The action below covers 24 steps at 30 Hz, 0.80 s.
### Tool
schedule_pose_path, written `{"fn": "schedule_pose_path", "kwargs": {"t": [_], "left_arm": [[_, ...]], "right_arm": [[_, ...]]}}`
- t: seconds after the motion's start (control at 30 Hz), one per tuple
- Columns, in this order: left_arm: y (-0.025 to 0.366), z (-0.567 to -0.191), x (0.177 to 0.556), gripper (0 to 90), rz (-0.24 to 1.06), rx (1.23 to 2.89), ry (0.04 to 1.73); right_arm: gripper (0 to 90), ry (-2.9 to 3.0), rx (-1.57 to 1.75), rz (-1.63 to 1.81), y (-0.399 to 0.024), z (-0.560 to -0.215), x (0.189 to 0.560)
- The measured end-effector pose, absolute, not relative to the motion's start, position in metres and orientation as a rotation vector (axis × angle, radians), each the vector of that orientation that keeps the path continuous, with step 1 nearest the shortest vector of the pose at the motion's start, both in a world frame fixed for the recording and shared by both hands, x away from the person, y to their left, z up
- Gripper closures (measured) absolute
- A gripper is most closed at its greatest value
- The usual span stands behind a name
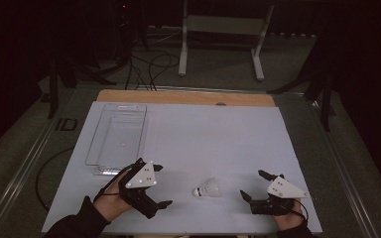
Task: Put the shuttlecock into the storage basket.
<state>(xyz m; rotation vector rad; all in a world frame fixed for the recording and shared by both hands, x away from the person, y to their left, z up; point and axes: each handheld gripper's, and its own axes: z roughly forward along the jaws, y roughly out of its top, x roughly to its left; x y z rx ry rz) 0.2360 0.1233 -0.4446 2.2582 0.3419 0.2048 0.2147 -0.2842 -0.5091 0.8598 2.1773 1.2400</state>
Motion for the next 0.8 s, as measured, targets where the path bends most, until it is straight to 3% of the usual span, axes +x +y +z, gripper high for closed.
{"fn": "schedule_pose_path", "kwargs": {"t": [0.8], "left_arm": [[0.078,-0.459,0.242,0.4,0.105,2.329,0.331]], "right_arm": [[9.0,2.191,0.857,1.232,-0.285,-0.510,0.215]]}}
